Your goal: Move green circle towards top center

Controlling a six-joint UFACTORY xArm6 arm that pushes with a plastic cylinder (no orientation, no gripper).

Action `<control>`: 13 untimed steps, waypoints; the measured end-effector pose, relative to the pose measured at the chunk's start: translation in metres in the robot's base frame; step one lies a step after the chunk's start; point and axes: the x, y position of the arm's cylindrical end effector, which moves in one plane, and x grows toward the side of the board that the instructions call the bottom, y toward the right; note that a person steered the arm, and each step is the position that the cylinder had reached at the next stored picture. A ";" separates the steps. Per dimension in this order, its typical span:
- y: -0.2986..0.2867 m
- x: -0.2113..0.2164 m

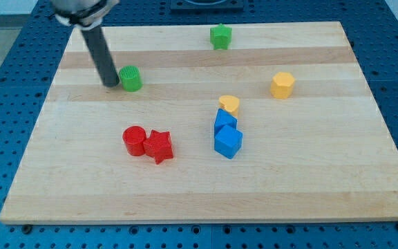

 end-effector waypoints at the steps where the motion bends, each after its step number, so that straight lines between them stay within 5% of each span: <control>1: 0.063 -0.027; 3: 0.117 -0.056; 6: 0.022 -0.090; 8: -0.051 -0.043; 9: -0.050 0.034; 11: -0.048 0.053; 12: 0.021 0.052; 13: 0.026 0.052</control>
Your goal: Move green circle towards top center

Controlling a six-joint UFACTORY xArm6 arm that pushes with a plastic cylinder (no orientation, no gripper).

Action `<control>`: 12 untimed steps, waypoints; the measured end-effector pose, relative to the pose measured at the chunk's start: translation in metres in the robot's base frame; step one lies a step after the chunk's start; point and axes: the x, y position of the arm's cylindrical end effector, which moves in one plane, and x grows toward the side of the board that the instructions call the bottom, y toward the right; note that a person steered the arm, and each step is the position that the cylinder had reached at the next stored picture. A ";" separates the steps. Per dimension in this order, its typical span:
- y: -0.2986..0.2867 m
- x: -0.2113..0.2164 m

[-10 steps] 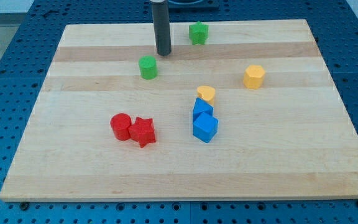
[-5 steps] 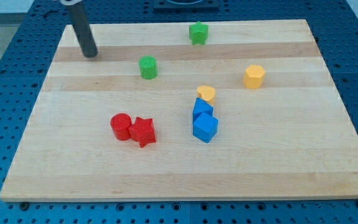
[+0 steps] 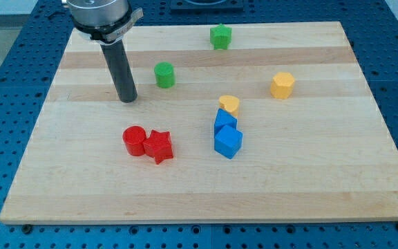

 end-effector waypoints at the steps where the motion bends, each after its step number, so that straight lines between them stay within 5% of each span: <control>1: 0.014 -0.001; 2: 0.072 -0.014; 6: 0.099 -0.057; 10: 0.006 -0.023; 11: 0.001 -0.039; 12: 0.011 -0.099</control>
